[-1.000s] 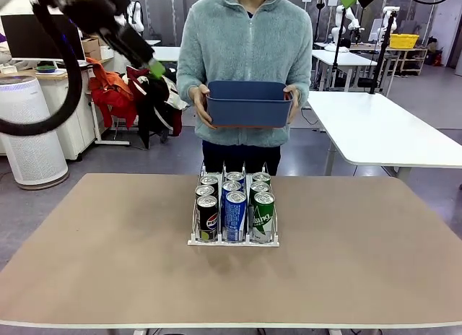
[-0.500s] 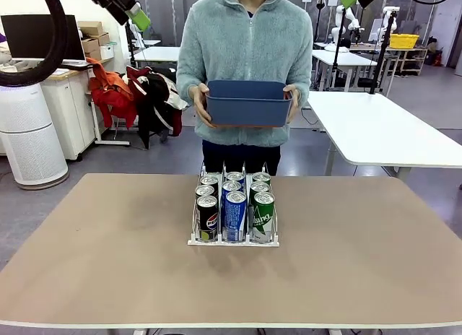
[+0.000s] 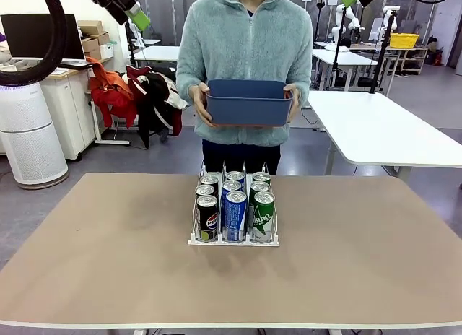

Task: Fill the beverage cans into the dispenser.
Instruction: Place the picked Pepsi coke in the line of the Automatic Can Dispenser with the same cans.

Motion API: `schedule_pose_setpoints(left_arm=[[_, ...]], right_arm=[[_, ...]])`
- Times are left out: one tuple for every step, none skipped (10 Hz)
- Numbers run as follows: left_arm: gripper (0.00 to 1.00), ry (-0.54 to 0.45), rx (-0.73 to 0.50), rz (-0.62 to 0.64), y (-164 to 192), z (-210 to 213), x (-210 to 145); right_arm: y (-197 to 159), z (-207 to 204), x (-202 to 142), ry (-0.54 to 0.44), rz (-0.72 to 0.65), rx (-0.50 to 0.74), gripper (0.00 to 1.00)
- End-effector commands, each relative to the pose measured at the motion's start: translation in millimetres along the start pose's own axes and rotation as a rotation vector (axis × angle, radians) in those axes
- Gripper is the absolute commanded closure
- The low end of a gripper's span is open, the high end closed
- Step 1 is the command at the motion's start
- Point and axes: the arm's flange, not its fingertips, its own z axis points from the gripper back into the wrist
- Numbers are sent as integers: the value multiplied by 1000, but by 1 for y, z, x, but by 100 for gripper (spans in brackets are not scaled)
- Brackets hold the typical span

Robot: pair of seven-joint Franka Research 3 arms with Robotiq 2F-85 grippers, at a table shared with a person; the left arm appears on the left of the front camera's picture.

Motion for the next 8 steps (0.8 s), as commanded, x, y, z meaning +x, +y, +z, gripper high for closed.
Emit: schedule_pose_setpoints(left_arm=[[0,-19,-7,0,2,0,-1],[0,-19,-7,0,2,0,-1],[0,-19,-7,0,2,0,-1],[0,-19,-7,0,2,0,-1],[0,-19,-7,0,2,0,-1],[0,-19,-7,0,2,0,-1],[0,-19,-7,0,2,0,-1],[0,-19,-7,0,2,0,-1]], right_arm=[[1,0,0,0,1,1,0],[1,0,0,0,1,1,0],[1,0,0,0,1,1,0],[1,0,0,0,1,1,0],[1,0,0,0,1,1,0],[1,0,0,0,1,1,0],[1,0,0,0,1,1,0],[1,0,0,0,1,1,0]])
